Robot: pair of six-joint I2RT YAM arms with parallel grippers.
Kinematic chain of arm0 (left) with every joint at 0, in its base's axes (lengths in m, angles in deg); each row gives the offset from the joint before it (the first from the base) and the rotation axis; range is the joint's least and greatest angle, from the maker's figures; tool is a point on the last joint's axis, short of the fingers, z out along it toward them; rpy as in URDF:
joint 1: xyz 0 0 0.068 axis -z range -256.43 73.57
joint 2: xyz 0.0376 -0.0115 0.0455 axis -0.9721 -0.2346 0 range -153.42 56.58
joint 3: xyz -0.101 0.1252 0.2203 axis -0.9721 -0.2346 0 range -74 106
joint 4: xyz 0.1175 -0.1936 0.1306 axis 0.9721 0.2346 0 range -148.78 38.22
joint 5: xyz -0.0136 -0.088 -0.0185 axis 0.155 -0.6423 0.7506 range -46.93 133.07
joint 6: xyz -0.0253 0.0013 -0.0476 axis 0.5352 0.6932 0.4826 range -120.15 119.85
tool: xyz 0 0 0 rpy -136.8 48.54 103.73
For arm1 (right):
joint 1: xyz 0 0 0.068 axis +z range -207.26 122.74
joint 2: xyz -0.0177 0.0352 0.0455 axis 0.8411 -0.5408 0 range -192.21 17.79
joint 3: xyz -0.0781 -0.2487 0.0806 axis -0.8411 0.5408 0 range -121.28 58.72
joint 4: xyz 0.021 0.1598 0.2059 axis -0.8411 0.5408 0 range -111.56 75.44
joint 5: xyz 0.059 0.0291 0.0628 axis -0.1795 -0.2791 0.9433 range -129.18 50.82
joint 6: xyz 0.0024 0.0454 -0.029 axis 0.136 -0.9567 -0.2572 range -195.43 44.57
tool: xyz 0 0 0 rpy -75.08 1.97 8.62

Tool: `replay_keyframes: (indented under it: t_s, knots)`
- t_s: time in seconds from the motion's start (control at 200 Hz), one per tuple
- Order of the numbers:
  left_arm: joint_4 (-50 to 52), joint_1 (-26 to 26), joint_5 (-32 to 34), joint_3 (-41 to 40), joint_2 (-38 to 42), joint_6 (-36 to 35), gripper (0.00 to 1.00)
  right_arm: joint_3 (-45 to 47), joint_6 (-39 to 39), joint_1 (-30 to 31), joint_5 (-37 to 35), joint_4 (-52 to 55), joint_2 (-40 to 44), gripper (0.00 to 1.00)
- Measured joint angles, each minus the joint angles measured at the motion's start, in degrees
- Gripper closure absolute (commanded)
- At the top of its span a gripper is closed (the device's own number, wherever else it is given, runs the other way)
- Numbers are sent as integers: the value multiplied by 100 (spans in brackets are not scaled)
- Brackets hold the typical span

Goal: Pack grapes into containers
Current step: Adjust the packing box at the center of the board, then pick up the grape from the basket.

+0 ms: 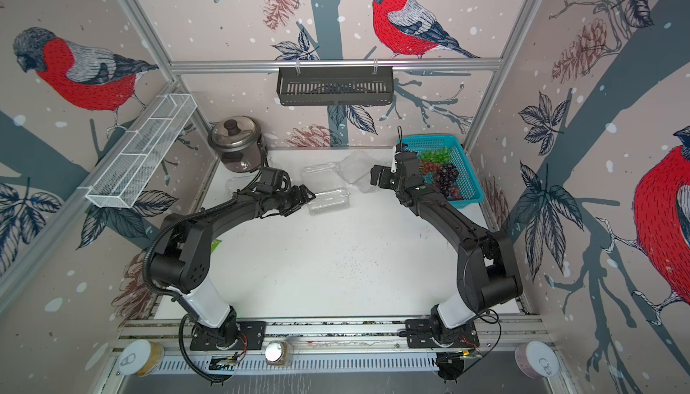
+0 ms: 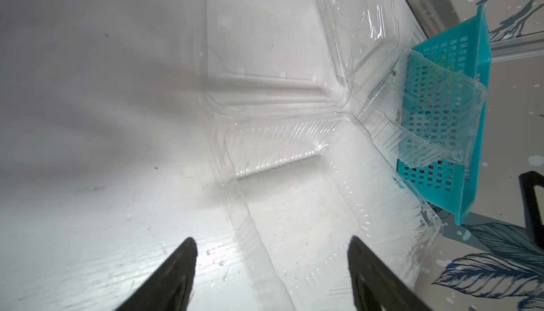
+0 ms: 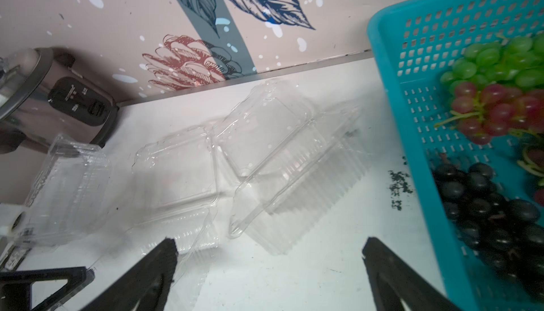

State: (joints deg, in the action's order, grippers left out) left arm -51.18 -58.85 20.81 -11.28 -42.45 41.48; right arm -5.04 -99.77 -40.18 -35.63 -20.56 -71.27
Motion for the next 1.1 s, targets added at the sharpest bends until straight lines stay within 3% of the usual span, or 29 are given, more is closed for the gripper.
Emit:
replay_keyframes:
  t_s: [0.315, 0.44, 0.6, 0.805, 0.975, 1.101]
  knots:
    - [566, 127, 367, 798, 225, -466, 3, -345, -756, -1355, 378, 61, -566, 2]
    - [695, 555, 640, 1290, 234, -802, 3, -811, -1019, -1641, 581, 109, -1191, 12]
    - [800, 1532, 1259, 2168, 33, -1486, 3, -1497, -1344, -1790, 861, 186, -2017, 22]
    - [933, 2743, 2417, 3615, -846, -2710, 3, -2382, -1696, -1823, 1211, 190, -2994, 33]
    - [1198, 2962, 3171, 4640, -1569, -3235, 3, -2656, -2096, -1873, 1322, 151, -3491, 36]
    - [1198, 2975, 3464, 4861, -1725, -3453, 3, -2736, -2236, -1917, 1353, 155, -3676, 37]
